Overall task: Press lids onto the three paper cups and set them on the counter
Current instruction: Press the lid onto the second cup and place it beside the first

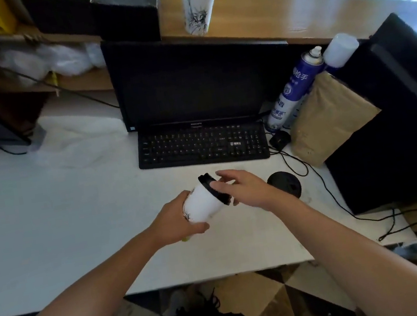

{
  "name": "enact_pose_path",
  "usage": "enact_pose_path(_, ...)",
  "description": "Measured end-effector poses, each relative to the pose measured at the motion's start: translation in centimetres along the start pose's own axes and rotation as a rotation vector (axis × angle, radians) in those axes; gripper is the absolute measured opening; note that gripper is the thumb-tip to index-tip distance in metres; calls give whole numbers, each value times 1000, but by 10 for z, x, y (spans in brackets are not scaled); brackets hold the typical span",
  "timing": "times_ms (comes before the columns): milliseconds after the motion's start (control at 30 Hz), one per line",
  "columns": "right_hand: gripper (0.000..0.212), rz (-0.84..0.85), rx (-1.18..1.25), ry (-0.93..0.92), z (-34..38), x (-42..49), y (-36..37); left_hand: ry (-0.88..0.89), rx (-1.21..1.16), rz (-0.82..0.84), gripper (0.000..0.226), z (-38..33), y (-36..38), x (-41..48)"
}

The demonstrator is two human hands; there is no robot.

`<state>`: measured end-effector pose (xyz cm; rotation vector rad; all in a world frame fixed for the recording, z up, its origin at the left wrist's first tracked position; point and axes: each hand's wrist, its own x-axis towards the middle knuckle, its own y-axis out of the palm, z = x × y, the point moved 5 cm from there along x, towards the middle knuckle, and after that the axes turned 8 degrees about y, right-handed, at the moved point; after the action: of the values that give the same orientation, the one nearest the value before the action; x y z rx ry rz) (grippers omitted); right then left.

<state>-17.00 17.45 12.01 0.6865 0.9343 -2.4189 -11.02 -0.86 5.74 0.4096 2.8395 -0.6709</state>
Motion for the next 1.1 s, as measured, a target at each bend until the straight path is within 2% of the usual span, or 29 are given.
enact_pose_path(67, 56, -107, -175, -142, 10, -7, 7, 43, -12, -32, 67, 0, -7, -6)
enact_pose_path(133, 53, -147, -228, -213, 19, -14, 15, 107, 33, -49, 70, -3, -10, -10)
enact_pose_path(233, 62, -209, -249, -203, 29, -19, 20, 148, 23, -80, 71, -3, -11, -13)
enact_pose_path(367, 45, -216, -277, -185, 33, -24, 27, 186, 20, -103, 71, -1, -14, -17)
enact_pose_path(500, 42, -255, -284, -191, 41, -31, 28, 203, 33, -181, 71, -5, -11, -23)
enact_pose_path(633, 53, -270, -295, -272, 55, -41, 25, 216, -22, -282, 74, -9, -12, -24)
enact_pose_path(733, 84, -302, -371, -437, 64, -57, 22, 228, -152, -310, 81, -14, -19, -18)
enact_pose_path(800, 94, -307, -402, -503, 66, -63, 19, 226, -187, -273, 83, -15, -20, -12)
enact_pose_path(1000, 87, -314, -385, -569, 68, -66, 0, 223, -124, -202, 80, -25, -17, 0)
enact_pose_path(1100, 79, -382, -420, -526, 65, -64, -3, 301, -77, -336, 69, -43, -21, -4)
